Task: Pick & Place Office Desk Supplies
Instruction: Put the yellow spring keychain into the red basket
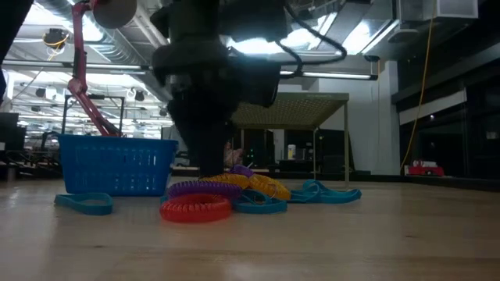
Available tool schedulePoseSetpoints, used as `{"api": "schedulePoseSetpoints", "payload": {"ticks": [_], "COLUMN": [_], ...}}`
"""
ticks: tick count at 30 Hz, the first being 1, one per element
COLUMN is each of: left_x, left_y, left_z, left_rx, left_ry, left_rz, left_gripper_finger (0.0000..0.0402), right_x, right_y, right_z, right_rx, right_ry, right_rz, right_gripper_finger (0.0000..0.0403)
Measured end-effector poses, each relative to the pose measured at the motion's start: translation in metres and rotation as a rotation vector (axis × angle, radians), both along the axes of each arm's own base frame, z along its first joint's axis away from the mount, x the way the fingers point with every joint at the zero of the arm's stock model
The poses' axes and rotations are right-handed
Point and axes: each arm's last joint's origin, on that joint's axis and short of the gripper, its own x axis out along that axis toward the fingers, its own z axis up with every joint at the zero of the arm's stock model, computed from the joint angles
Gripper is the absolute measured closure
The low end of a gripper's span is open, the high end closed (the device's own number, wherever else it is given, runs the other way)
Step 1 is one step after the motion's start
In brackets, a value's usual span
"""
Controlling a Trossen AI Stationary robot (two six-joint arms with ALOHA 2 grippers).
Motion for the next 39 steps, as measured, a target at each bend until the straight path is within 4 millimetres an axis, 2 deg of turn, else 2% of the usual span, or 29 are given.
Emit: {"api": "schedulePoseSetpoints", "payload": {"ticks": [6, 14, 20, 32, 39], "left_x": [0.0, 0.001, 0.005, 0.034, 0.033], "left_y": [0.002, 0.004, 0.01, 0.028, 0.03], "left_z": [-0.005, -0.004, 0.004, 0.058, 0.091], "left_rx": [0.025, 0.009, -0.053, -0.085, -0.095], "left_ry": [0.015, 0.014, 0.012, -0.149, -0.116], "left_rz": [0.017, 0.012, 0.027, 0.054, 0.022], "left_gripper_finger": [0.0283, 0.0355, 0.0386, 0.039, 0.0394], "right_x": [0.0, 0.0, 0.0, 0.0, -0.001], "right_y": [0.0, 0.0, 0.0, -0.001, -0.001], "right_z": [0.0, 0.0, 0.0, 0.0, -0.001], "right_rx": [-0.001, -0.004, -0.006, -0.011, -0.021], "right_ry": [0.002, 0.004, 0.006, 0.008, 0.019], "right_rz": [0.001, 0.002, 0.001, 0.0, 0.004], "right_gripper_finger": [0.0225, 0.0225, 0.0224, 0.0224, 0.0224]}}
